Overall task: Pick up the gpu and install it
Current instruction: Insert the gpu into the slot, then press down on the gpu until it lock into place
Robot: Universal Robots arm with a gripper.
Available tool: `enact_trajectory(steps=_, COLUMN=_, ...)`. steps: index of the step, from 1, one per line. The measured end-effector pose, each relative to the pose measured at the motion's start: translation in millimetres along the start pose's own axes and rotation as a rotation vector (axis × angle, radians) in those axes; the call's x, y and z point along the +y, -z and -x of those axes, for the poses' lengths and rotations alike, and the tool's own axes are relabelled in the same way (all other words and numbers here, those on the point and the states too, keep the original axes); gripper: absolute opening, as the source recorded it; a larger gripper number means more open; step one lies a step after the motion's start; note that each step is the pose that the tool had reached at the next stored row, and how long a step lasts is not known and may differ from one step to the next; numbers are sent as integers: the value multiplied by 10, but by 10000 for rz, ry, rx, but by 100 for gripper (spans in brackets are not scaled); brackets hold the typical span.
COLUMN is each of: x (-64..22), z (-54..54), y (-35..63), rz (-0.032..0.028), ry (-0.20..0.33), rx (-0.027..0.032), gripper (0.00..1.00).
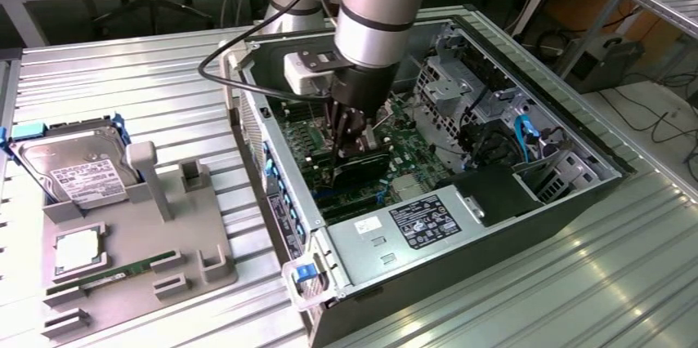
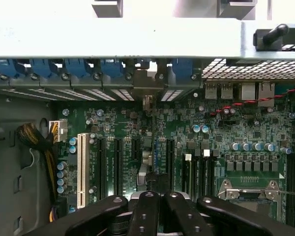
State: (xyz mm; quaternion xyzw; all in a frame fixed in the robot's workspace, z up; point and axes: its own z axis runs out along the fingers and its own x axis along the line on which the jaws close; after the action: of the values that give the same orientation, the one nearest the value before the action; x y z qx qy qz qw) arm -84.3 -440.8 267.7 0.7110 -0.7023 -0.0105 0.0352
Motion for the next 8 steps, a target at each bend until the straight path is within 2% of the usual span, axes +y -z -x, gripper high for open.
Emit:
enact_trajectory(steps=4, x=-1, z=2, y=3, rz=-10, ry=0, rx=-4, gripper=11)
enact_trajectory(steps=5, x=-1, z=2, y=46, rz=-26, ry=1, rx=-31, gripper=11)
enact_trajectory(steps=8, x=8, z=-6, y=209, rz=-8, ry=-1, rx=-3, gripper=11)
